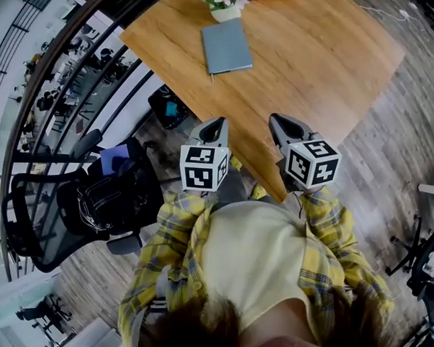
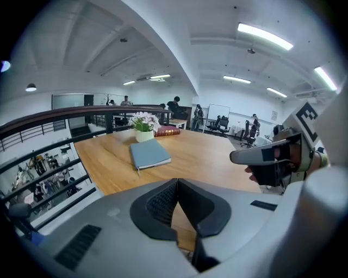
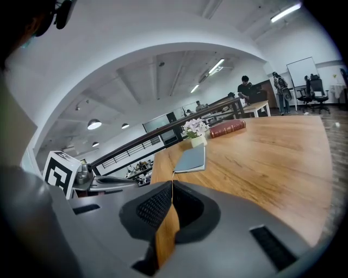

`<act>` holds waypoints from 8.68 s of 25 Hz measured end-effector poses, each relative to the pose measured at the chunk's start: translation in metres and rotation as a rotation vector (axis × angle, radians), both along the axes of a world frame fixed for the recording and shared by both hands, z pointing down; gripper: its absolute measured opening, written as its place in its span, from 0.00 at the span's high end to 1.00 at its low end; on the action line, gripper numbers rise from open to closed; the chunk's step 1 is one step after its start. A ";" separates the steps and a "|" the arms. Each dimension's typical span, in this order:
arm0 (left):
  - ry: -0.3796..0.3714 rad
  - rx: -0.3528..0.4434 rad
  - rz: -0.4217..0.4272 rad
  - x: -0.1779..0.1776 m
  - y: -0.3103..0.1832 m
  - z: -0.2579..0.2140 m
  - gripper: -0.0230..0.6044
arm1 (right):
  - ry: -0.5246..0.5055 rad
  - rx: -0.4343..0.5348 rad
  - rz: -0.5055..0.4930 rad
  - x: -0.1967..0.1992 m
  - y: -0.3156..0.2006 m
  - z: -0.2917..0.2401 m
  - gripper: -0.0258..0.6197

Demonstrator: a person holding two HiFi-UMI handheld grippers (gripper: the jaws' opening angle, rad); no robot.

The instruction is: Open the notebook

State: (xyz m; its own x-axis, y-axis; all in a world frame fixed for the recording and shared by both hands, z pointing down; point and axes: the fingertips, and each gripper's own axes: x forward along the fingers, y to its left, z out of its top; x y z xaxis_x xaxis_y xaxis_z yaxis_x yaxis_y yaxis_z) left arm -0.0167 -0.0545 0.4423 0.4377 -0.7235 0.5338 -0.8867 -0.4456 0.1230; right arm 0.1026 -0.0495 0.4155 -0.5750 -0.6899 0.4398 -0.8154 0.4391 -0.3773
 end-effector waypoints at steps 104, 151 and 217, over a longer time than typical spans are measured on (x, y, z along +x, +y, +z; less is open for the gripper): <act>-0.956 0.350 0.664 0.069 -0.192 0.102 0.85 | 0.014 -0.258 0.172 -0.005 -0.137 0.083 0.86; -0.878 0.391 0.553 0.067 -0.197 0.082 0.94 | -0.246 -0.289 0.193 -0.015 -0.198 0.082 0.72; -0.670 0.471 0.182 0.006 -0.177 0.036 0.74 | -0.339 -0.237 -0.007 -0.108 -0.199 0.003 0.84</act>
State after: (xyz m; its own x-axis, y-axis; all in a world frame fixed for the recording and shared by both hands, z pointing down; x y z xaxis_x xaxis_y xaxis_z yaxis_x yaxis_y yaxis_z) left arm -0.0105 -0.2314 0.4788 0.2670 -0.8848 0.3820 -0.6153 -0.4616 -0.6390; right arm -0.0052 -0.2486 0.4181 -0.7190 -0.5877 0.3711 -0.6249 0.3128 -0.7153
